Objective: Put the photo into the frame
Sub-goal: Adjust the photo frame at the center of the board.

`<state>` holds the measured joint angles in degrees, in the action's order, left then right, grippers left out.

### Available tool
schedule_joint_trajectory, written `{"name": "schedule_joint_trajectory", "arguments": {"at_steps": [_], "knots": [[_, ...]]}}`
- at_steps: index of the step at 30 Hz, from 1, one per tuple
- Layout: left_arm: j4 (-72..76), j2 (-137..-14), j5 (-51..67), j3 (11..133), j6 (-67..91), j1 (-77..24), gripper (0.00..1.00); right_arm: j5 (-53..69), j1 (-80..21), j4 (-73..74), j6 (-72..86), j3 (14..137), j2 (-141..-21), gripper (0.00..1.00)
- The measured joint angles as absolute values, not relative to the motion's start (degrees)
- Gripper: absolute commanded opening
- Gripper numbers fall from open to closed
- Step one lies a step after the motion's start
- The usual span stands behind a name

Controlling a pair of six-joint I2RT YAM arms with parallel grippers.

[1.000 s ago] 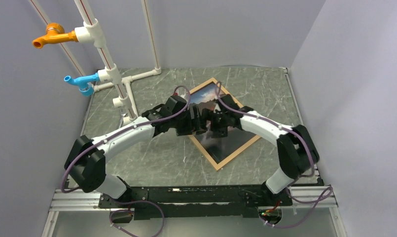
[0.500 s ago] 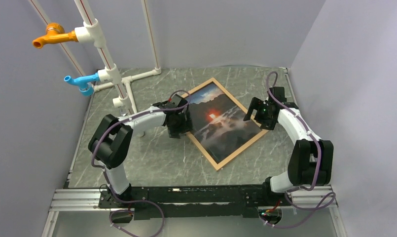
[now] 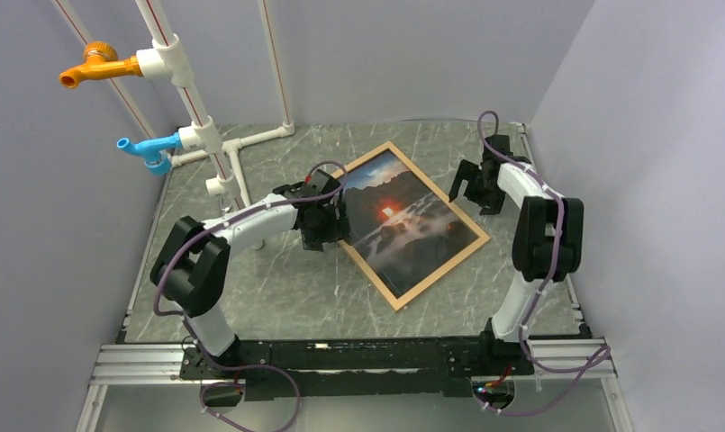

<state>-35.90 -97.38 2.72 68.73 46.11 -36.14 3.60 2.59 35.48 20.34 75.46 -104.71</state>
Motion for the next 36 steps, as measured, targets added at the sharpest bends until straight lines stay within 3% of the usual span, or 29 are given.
{"name": "schedule_joint_trajectory", "arguments": {"at_steps": [6, 11, 25, 36], "knots": [[-31.7, -100.12, 6.37, 65.6, 46.13, -34.68, 0.82, 7.7, 3.27, 35.18, 19.44, 80.71, -113.73, 0.98], [-27.77, -103.31, 9.72, 64.99, 46.11, -33.26, 0.82, 13.93, 3.36, 32.18, 19.49, 79.68, -114.02, 0.97], [-32.45, -113.38, 9.52, 80.07, 40.73, -29.78, 0.82, 24.43, 3.16, 19.75, 21.63, 47.05, -89.84, 0.97], [-38.94, -119.37, 3.36, 89.71, 32.62, -25.89, 0.82, 24.51, -8.88, 17.28, 27.16, 39.77, -83.09, 0.98]]}}
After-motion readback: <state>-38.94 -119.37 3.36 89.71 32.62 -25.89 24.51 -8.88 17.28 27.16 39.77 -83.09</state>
